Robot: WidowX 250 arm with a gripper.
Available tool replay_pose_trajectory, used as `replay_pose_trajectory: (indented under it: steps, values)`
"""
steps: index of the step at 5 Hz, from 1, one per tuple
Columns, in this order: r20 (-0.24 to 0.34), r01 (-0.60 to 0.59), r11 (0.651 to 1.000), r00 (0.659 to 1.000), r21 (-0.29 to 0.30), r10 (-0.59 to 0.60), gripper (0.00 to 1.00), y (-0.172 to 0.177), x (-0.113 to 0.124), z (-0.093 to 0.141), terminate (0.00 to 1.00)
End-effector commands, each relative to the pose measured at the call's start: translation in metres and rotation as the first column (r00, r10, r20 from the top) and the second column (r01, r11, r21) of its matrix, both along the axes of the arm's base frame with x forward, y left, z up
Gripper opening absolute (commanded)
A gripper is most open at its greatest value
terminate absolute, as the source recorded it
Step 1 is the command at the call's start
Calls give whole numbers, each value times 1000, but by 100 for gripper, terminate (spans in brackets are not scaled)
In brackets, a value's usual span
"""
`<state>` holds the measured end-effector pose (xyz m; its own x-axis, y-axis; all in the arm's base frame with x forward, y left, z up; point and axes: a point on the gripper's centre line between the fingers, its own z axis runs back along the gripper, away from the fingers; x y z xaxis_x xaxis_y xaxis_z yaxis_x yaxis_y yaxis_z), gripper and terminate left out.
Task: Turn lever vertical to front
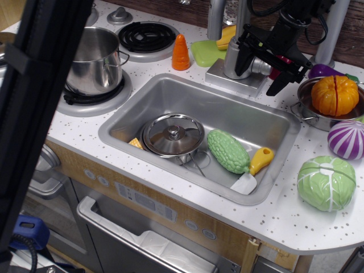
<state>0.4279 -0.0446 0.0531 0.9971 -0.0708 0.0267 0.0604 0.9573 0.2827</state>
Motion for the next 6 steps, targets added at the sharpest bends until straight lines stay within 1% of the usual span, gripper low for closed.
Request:
replay_pose_trajectory:
  steps: [1,2,3,4,5,6]
  values:
    - [0,0,1000,1000,0,0,100,0,0,0,0]
    - [136,-22,999,991,28,18,100,3,-3,19,0]
    - [217,-35,998,976,57,21,100,1,0,37,0]
    - [307,-55,996,951,77,29,100,0,7,54,0]
    - [390,-65,994,921,86,27,100,1,16,65,0]
    - [456,-59,995,890,85,14,100,4,31,66,0]
